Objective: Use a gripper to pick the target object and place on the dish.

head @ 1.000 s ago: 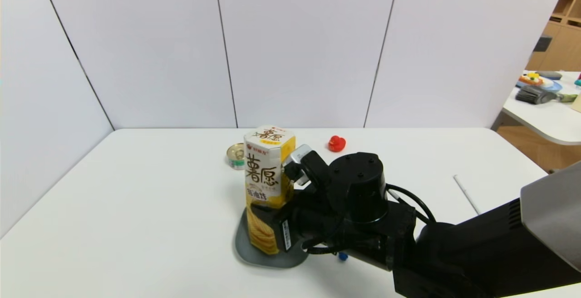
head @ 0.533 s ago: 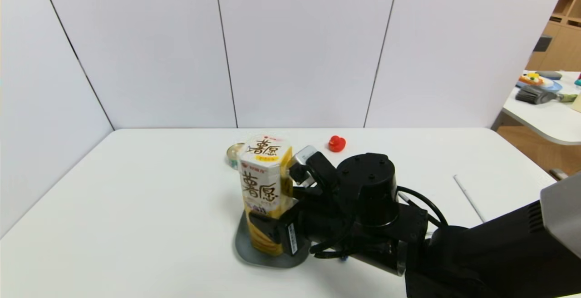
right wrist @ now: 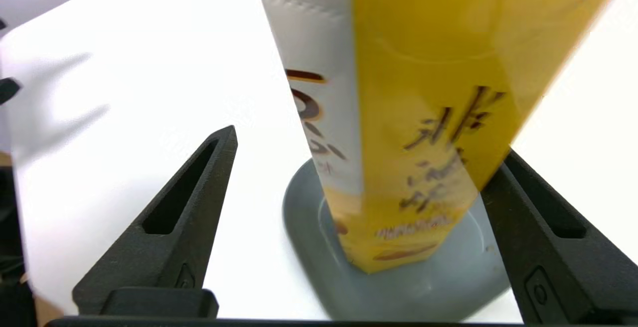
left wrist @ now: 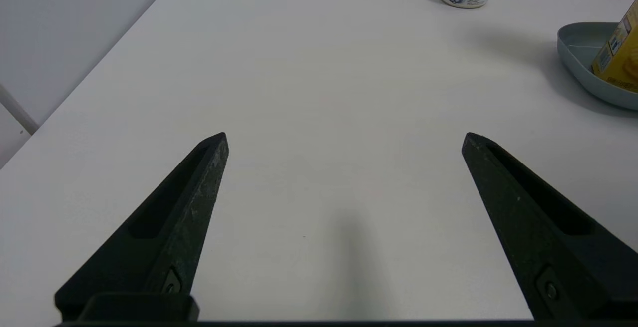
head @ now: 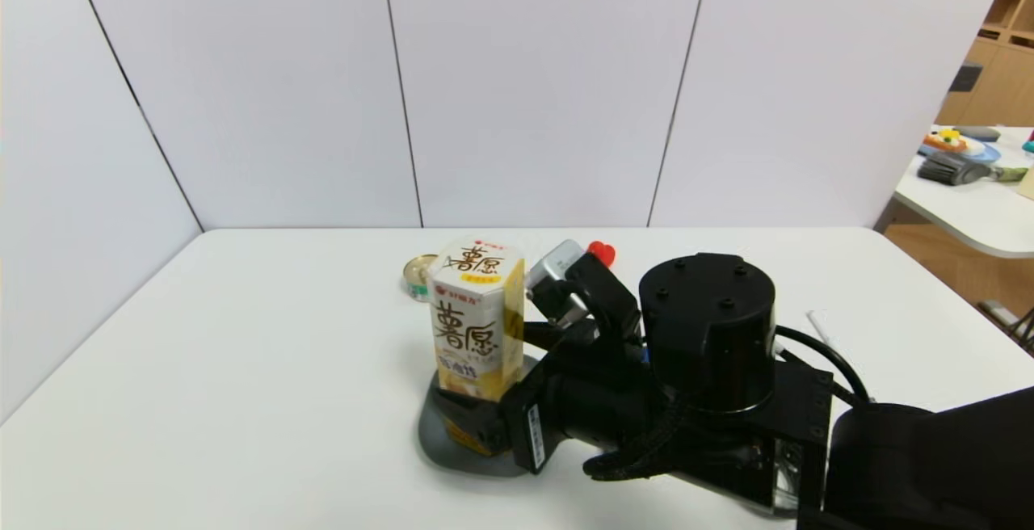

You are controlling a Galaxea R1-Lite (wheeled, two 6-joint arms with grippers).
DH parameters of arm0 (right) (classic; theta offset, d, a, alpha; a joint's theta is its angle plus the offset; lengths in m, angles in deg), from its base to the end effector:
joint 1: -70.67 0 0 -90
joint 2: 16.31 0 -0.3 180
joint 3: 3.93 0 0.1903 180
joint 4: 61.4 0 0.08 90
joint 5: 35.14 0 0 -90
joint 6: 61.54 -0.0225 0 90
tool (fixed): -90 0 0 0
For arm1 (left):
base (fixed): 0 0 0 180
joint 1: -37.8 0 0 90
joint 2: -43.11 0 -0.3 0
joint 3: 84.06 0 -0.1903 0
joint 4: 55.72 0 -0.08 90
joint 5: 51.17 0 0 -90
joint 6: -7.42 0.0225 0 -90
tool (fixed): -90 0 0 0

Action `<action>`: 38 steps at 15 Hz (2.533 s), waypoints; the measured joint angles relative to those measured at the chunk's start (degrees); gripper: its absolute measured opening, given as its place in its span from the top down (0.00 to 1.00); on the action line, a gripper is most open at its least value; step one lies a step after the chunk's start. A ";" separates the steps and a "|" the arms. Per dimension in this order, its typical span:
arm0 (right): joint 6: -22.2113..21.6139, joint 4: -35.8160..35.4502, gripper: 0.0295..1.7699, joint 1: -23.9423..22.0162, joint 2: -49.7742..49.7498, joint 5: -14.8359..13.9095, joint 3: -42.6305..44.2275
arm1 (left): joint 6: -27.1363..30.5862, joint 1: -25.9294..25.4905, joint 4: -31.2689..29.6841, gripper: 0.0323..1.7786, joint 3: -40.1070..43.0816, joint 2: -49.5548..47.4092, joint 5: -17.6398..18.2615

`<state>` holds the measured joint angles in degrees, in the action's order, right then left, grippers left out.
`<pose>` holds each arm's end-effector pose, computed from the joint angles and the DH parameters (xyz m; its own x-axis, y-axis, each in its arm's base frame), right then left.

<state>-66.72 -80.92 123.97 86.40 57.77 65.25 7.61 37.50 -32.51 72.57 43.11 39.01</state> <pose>0.1928 0.2605 0.1627 0.5384 0.8073 -0.2418 -0.8137 0.5726 0.0998 -0.0228 -0.0002 0.0758 1.0000 0.0021 0.0028 -0.0021 1.0000 0.0033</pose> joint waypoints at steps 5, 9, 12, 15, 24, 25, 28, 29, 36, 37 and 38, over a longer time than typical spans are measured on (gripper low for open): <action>-0.27 9.95 0.07 -0.10 -10.01 -0.16 -0.89 | 0.00 -0.02 0.00 0.05 0.00 0.00 0.00; 0.30 18.58 0.06 -1.29 -20.35 -1.23 0.33 | 0.00 -0.02 0.00 0.05 0.00 0.00 0.00; 3.39 22.19 0.05 -6.83 -27.71 -1.46 2.45 | 0.00 -0.02 0.00 0.05 0.00 0.00 -0.02; 7.94 24.17 0.04 -18.58 -31.95 -1.49 6.41 | 0.00 0.00 0.02 0.05 0.00 0.00 0.00; 12.09 32.63 0.04 -51.57 -48.19 -1.29 5.38 | 0.00 0.00 0.00 0.05 0.00 0.00 0.00; 12.01 32.67 0.04 -52.26 -50.66 -1.18 3.50 | -0.02 -0.02 0.00 0.05 0.00 0.00 0.00; 11.82 32.67 0.04 -52.99 -59.14 -0.66 -3.80 | -0.02 -0.02 0.00 0.05 0.00 0.00 -0.02; 11.43 32.66 0.04 -52.97 -62.07 -0.52 -6.10 | -0.02 -0.02 0.00 0.05 0.00 0.00 -0.02; 9.50 32.55 0.04 -52.57 -83.83 -0.38 -20.13 | -0.02 -0.02 0.00 0.05 0.00 0.00 0.00; 9.42 32.78 0.04 -52.72 -86.64 -0.33 -21.89 | 0.00 -0.02 0.00 0.05 0.00 0.00 -0.02; 9.39 33.27 0.04 -52.88 -89.31 -0.30 -23.60 | 0.00 -0.02 0.00 0.05 0.00 0.00 0.00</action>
<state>-57.33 -47.65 71.08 -2.91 57.47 41.65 7.61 37.47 -32.51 72.57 43.11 39.01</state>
